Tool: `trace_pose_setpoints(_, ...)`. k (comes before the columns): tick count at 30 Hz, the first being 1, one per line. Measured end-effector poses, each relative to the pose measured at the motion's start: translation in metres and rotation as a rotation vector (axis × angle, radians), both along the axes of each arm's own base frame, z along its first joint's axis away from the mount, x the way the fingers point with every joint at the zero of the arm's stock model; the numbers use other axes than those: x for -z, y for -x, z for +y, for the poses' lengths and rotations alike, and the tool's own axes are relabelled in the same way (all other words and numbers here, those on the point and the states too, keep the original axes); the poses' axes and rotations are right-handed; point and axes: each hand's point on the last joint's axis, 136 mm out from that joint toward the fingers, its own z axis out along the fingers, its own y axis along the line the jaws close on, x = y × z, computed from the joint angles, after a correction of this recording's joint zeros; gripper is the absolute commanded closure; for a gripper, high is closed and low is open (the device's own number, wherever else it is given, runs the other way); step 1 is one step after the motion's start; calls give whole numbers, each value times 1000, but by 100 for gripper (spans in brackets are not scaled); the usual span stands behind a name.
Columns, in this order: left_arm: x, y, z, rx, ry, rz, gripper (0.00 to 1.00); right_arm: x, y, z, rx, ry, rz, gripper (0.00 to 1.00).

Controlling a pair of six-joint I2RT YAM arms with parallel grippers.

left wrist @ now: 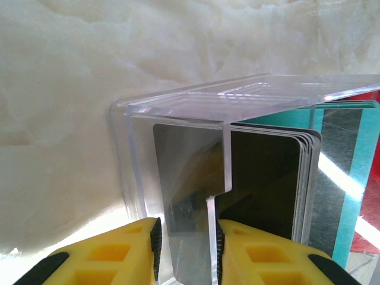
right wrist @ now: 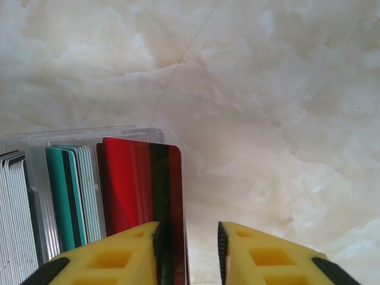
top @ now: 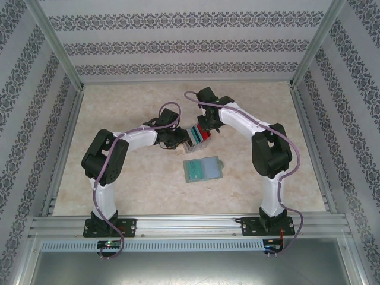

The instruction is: Put the credit cards into the card holder

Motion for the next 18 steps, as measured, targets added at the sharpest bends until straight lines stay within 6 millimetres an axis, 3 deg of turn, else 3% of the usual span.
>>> trace_pose_setpoints(7,0,0,0,0,2,-2,68,0,1,3,-8,-16,3,83)
trace_pose_setpoints(12,0,0,-1,1,3,-3,68,0,1,4,-9,-18,3,84)
trace_pose_setpoints(15,0,0,-1,2,5,-2,68,-2,1,5,-14,-17,-1,91)
trace_pose_setpoints(18,0,0,-1,2,5,-2,68,-8,1,7,-17,-20,-15,91)
